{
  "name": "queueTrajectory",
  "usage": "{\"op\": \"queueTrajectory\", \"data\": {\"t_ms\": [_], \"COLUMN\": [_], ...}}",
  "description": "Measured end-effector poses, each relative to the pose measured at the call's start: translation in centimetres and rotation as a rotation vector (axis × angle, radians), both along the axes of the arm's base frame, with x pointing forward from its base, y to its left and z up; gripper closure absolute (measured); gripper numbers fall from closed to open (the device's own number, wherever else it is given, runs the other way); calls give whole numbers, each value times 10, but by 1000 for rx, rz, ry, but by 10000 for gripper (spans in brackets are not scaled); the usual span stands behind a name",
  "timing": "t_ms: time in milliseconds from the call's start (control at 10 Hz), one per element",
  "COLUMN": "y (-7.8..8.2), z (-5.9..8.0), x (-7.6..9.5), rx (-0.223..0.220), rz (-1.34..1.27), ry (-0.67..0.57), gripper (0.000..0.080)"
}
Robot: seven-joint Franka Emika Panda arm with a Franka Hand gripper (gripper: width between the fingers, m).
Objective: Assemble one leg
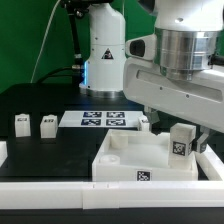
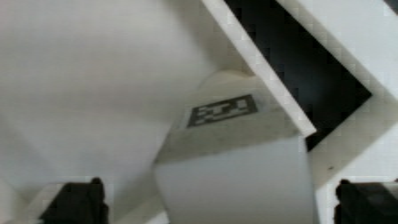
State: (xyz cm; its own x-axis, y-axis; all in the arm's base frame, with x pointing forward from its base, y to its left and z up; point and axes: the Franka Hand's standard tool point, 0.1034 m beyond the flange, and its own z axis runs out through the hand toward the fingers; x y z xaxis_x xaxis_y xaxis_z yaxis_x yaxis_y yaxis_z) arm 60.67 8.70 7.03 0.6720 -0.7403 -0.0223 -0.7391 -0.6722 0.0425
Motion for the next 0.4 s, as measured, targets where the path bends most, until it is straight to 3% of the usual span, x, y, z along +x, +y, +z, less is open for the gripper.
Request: {"op": "queueTrajectory", "data": {"t_ms": [400], "y": [0], "z": [0], "x": [0], "rx": [0], "rz": [0], "ry": [0], "gripper": [151]}}
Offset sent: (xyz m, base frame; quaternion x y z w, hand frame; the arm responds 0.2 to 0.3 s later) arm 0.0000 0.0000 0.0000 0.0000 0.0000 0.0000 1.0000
